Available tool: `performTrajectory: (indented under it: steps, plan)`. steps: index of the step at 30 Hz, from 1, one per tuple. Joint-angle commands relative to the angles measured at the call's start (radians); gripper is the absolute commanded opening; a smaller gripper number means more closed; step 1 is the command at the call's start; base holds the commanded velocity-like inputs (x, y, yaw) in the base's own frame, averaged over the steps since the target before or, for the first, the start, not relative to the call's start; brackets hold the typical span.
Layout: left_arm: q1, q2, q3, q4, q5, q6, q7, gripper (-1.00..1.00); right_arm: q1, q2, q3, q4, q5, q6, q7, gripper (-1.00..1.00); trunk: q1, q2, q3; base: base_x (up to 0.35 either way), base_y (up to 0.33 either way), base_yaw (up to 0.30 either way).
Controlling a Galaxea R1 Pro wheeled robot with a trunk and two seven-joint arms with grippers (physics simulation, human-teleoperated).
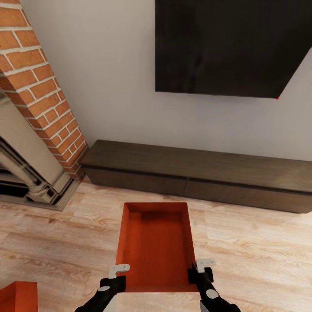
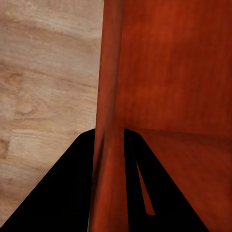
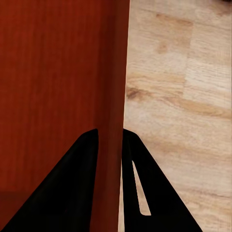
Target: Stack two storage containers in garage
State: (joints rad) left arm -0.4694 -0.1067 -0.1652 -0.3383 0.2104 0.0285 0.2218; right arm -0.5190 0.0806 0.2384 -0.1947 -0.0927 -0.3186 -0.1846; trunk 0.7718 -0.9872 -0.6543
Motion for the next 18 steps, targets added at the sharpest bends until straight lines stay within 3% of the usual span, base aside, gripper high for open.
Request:
performTrajectory:
  steps: [1,18]
  plan:
    - [0.000,0.002,0.012,0.000,0.006,0.004,0.033,-1.00,-0.001,-0.001,-0.027,-0.002,-0.010,-0.008,-0.056,-1.00,0.000,0.000,0.001,0.000,0.000,0.000]
    - [0.000,0.002,0.012,0.000,0.006,0.004,0.033,-1.00,-0.001,-0.001,-0.027,-0.002,-0.010,-0.007,-0.056,-1.00,0.000,0.000,0.028,0.000,0.000,0.000]
